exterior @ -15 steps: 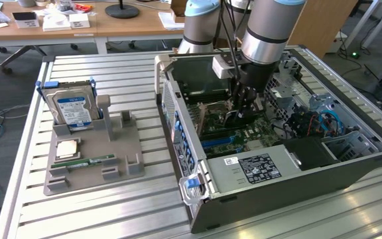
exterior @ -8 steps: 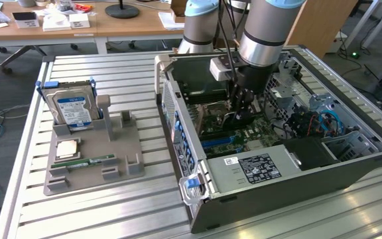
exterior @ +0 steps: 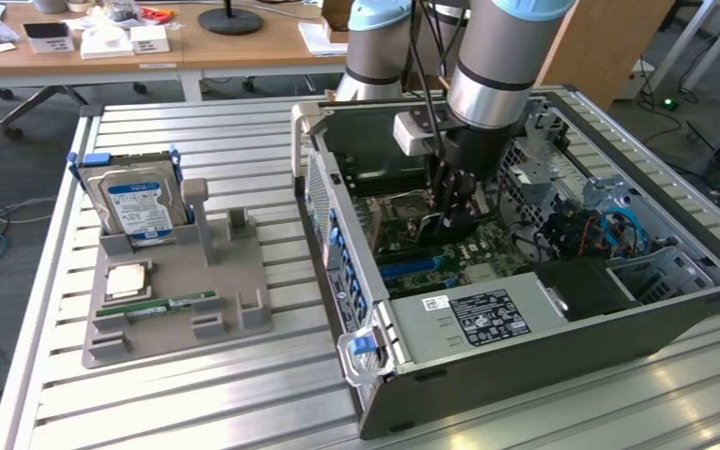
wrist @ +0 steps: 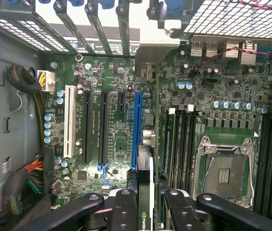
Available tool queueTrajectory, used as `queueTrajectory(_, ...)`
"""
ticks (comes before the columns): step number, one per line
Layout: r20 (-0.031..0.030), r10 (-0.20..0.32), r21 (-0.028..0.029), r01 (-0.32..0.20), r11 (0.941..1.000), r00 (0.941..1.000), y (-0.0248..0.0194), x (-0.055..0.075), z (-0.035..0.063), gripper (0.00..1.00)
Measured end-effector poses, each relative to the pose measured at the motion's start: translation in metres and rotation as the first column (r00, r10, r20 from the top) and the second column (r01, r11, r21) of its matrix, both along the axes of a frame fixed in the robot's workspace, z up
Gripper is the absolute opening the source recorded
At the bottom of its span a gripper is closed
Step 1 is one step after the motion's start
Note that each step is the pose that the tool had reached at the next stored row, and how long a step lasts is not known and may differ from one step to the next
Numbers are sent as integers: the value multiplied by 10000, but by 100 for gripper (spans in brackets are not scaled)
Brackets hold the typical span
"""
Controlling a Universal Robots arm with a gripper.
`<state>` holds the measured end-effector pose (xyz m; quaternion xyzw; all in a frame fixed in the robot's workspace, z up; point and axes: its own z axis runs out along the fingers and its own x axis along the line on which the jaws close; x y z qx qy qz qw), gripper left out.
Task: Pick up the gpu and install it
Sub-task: 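Insert the gpu into the slot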
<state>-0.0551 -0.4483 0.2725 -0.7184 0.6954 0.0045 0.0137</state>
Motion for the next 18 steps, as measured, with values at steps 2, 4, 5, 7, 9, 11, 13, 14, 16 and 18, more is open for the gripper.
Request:
queueTrajectory(2,0,-2,2,2,10000,10000,-7,-2,-2,26)
queueTrajectory(4,1,-2,2,2,10000,10000,-16,-2,-3,26)
queueTrajectory(5,1,-2,2,2,10000,10000,-21,-3,-3,26)
queueTrajectory(7,0,-2,2,2,10000,10000,-29,-3,-3,26)
queueTrajectory(9,0,-3,2,3,10000,10000,-34,-6,-4,26)
queueTrajectory(11,1,-1,3,1,10000,10000,-35,-11,-5,26)
queueTrajectory(13,1,-1,2,1,10000,10000,-40,-18,-5,26)
queueTrajectory(14,0,0,1,0,10000,10000,-44,-20,-5,26)
queueTrajectory(16,1,-2,1,2,10000,10000,-50,-25,-5,26)
queueTrajectory(18,1,-2,2,2,10000,10000,-57,-31,-6,26)
